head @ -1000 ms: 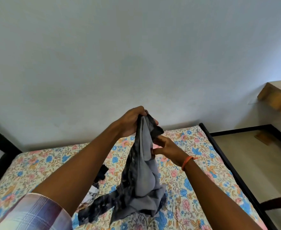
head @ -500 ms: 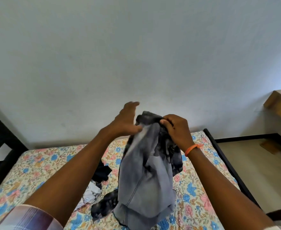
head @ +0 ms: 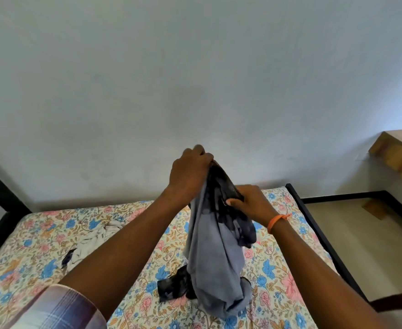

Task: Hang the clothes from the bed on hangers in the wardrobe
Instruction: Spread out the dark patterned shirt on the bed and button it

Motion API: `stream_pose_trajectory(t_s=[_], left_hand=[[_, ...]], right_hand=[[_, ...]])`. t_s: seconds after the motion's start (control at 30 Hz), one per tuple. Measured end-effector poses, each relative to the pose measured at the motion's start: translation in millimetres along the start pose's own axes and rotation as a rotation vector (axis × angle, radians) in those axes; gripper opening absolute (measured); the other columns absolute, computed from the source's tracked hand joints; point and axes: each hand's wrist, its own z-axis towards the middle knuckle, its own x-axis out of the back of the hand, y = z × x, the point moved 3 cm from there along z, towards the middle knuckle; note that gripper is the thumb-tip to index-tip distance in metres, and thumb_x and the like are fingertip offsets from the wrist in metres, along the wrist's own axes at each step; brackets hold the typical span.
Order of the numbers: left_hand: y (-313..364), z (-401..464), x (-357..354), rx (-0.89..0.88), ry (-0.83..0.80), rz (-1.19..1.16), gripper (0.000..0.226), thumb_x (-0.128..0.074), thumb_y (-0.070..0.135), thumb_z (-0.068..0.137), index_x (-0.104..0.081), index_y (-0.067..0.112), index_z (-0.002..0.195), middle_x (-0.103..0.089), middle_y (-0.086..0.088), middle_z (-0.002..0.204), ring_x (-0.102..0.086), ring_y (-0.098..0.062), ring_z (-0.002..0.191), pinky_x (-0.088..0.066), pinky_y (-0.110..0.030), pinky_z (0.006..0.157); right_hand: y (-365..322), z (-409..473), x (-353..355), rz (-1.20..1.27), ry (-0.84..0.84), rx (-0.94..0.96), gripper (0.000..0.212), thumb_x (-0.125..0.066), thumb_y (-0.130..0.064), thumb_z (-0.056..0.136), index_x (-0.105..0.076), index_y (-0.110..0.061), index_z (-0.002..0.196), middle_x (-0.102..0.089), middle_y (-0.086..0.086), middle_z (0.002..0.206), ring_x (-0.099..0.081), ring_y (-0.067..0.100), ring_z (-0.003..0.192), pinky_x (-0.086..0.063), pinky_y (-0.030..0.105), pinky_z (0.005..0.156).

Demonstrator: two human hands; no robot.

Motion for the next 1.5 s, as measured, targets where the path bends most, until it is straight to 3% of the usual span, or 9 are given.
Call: stream_pose_trajectory(t_s=[0.23, 0.37, 0.5, 0.63, 0.73, 0.93, 1.13, 1.33, 1.5], left_hand=[[-37.6, -23.1, -8.4, 0.514, 0.155, -0.551, 0.014, -0.045, 0.018, 0.101, -0.058, 0.018, 0.105, -0.038, 0.007, 0.107, -0.055, -0.023, 0.084, -0.046, -0.032, 0.065], [-46.1, -45.8, -11.8, 0.561, 0.113, -0.425, 0.022, -0.049, 0.035, 0.101, -0.055, 0.015, 0.106, -0.05, -0.005, 0.111, -0.059, -0.03, 0.087, -0.048, -0.041, 0.074], [-50.0, -67.6, -23.1, 0.319, -0.197, -0.148, 0.058, -0.073, 0.055, 0.078, -0.054, 0.014, 0.113, -0.056, -0.008, 0.111, -0.06, -0.034, 0.087, -0.051, -0.043, 0.072], [-39.8, -115.1, -50.4, 0.387, -0.397, 0.099, 0.032, -0.071, 0.031, 0.082, -0.052, 0.009, 0.095, -0.051, -0.012, 0.101, -0.059, -0.04, 0.082, -0.046, -0.043, 0.062], [-14.6, -150.6, -65.5, 0.688, -0.206, -0.032, 0.012, -0.063, 0.012, 0.08, -0.051, 0.009, 0.081, -0.052, -0.011, 0.086, -0.056, -0.034, 0.075, -0.039, -0.037, 0.058], [9.8, -187.4, -39.9, 1.349, 0.528, -0.446, 0.016, -0.06, 0.014, 0.088, -0.056, 0.008, 0.074, -0.055, -0.002, 0.066, -0.05, -0.02, 0.06, -0.04, -0.033, 0.059], [22.5, -201.8, -36.1, 1.494, 0.369, -0.902, 0.032, -0.051, 0.022, 0.095, -0.049, 0.008, 0.067, -0.047, -0.007, 0.054, -0.041, -0.02, 0.047, -0.03, -0.029, 0.049], [-21.7, -173.1, -24.1, 1.383, 0.307, -1.183, 0.03, -0.045, 0.023, 0.101, -0.049, 0.015, 0.073, -0.043, 0.001, 0.047, -0.037, -0.011, 0.033, -0.027, -0.017, 0.039], [-80.3, -219.1, -104.7, 1.208, 0.019, -1.14, 0.025, -0.051, 0.03, 0.102, -0.058, 0.017, 0.122, -0.068, 0.002, 0.11, -0.067, -0.017, 0.096, -0.053, -0.027, 0.076]], right_hand=[[39.9, -14.7, -10.7, -0.173, 0.342, -0.324, 0.007, -0.054, -0.018, 0.096, -0.06, -0.015, 0.096, -0.065, 0.009, 0.076, -0.061, 0.033, 0.068, -0.049, 0.038, 0.056], [34.1, -9.5, 10.9, 0.097, 0.645, -0.318, 0.01, -0.053, -0.012, 0.097, -0.05, -0.012, 0.107, -0.058, 0.003, 0.074, -0.056, 0.028, 0.064, -0.039, 0.037, 0.051], [74.6, 0.2, 20.3, -0.026, 0.337, -0.168, 0.019, -0.066, -0.024, 0.093, -0.05, -0.013, 0.093, -0.058, 0.005, 0.072, -0.054, 0.029, 0.065, -0.04, 0.038, 0.054], [115.4, 4.3, 15.2, -0.407, -0.279, -0.032, 0.035, -0.069, -0.029, 0.088, -0.045, -0.022, 0.065, -0.057, 0.006, 0.07, -0.059, 0.028, 0.074, -0.038, 0.034, 0.055], [121.4, 0.4, 12.2, -0.436, -0.105, 0.023, 0.021, -0.062, -0.026, 0.091, -0.059, -0.017, 0.072, -0.065, 0.011, 0.076, -0.064, 0.035, 0.077, -0.042, 0.035, 0.058], [90.1, -2.5, 19.8, 0.461, 0.393, -0.208, 0.03, -0.06, -0.015, 0.085, -0.048, -0.008, 0.059, -0.037, 0.004, 0.054, -0.031, 0.016, 0.055, -0.029, 0.032, 0.054], [46.2, 14.4, 13.6, 0.969, 0.031, -0.63, 0.021, -0.053, -0.01, 0.093, -0.062, -0.011, 0.074, -0.057, 0.008, 0.056, -0.049, 0.019, 0.04, -0.042, 0.022, 0.038], [-27.2, 91.0, -10.0, 1.017, -0.085, -0.431, 0.02, -0.047, -0.022, 0.101, -0.062, -0.019, 0.088, -0.068, 0.003, 0.07, -0.064, 0.018, 0.049, -0.055, 0.027, 0.05], [-49.3, 136.6, -156.8, 0.805, -0.416, -0.177, 0.02, -0.051, -0.045, 0.099, -0.06, -0.027, 0.105, -0.065, -0.007, 0.089, -0.062, 0.009, 0.073, -0.044, 0.028, 0.068]])
